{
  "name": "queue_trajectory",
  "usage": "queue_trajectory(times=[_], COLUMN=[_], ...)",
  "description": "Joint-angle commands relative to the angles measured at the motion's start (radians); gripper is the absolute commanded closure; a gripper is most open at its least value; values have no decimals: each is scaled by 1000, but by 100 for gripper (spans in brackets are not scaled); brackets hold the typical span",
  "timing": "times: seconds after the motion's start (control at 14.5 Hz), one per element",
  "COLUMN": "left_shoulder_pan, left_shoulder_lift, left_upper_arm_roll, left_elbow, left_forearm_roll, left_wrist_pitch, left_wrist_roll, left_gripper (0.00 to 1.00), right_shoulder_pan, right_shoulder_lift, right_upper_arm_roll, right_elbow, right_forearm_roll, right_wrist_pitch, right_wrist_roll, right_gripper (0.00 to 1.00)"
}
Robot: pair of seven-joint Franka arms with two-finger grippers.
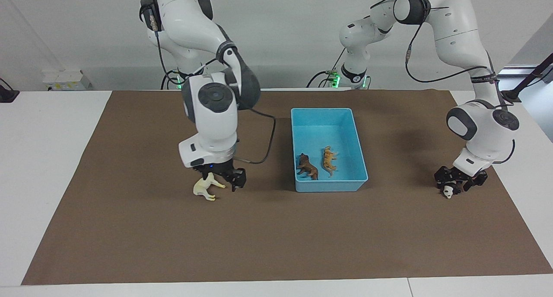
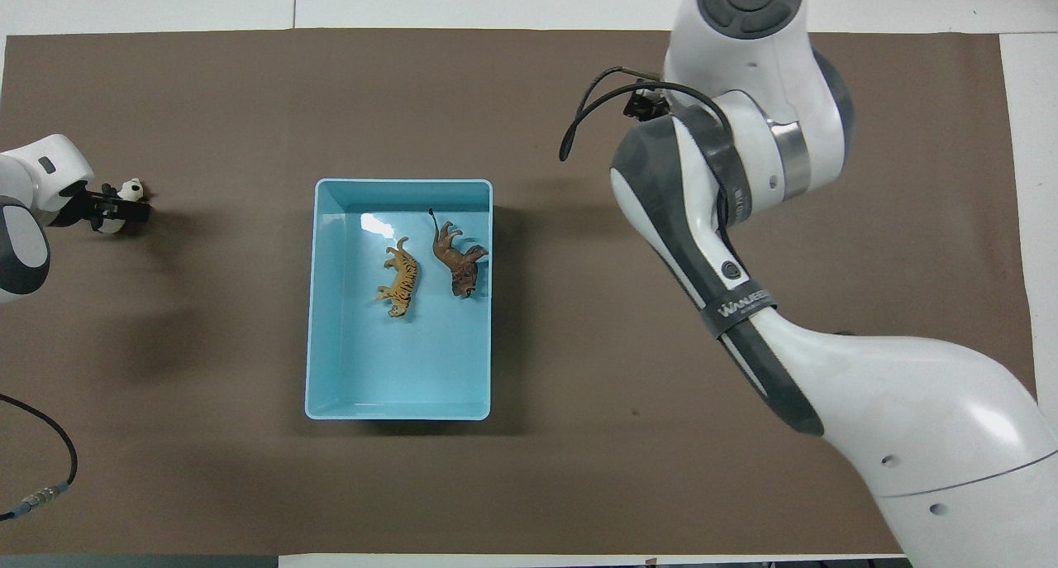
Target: Put all toys into storage box
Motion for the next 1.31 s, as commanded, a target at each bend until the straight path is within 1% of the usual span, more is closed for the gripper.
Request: queue_trajectory(times=[0.0, 0.07, 0.21, 0.41, 0.48, 0.55, 0.62, 0.69, 0.76, 0.89, 0.96, 1.03, 1.17, 1.24], left_shoulder_pan=[-6, -6, -13, -27, -29, -29, -29, -32, -45, -126, -147, -182, -255, -312], left_shoulder_lift=[-23, -23, -23, -21, -21, -23, -30, -52, -73, -135, -155, -181, -236, -247], left_upper_arm_roll=[7, 7, 5, 7, 7, 7, 4, 0, -3, 5, 4, 0, -3, -1], left_elbow=[-34, -34, -31, 5, 51, 124, 197, 272, 319, 329, 331, 331, 322, 318], left_forearm_roll=[-3, -5, -5, -5, -6, -6, -5, -5, 0, 8, 9, 9, 9, 11], left_wrist_pitch=[13, 12, 10, -36, -94, -187, -285, -382, -451, -490, -507, -548, -620, -643], left_wrist_roll=[-14, -49, -137, -175, -184, -206, -233, -284, -348, -513, -593, -658, -785, -862], left_gripper=[99, 100, 100, 100, 100, 100, 100, 100, 100, 100, 100, 100, 100, 100], right_shoulder_pan=[-28, -27, -60, -62, -62, -59, -54, -56, -56, -56, -57, -56, -54, -54], right_shoulder_lift=[-122, -144, -152, -158, -158, -153, -150, -149, -147, -149, -149, -150, -150, -150], right_upper_arm_roll=[15, 15, 17, 17, 17, 17, 17, 17, 17, 17, 17, 19, 19, 19], right_elbow=[-286, -366, -457, -512, -520, -535, -555, -586, -606, -638, -638, -638, -637, -637], right_forearm_roll=[1, 2, 2, 8, 10, 11, 13, 13, 13, 14, 14, 25, 39, 39], right_wrist_pitch=[183, 248, 328, 360, 365, 383, 426, 466, 493, 532, 530, 529, 530, 533], right_wrist_roll=[-11, -23, -54, -83, -82, -79, -74, -74, -74, -76, -74, -62, -53, -53], right_gripper=[0, 0, 0, 0, 0, 0, 0, 0, 0, 0, 29, 49, 46, 46])
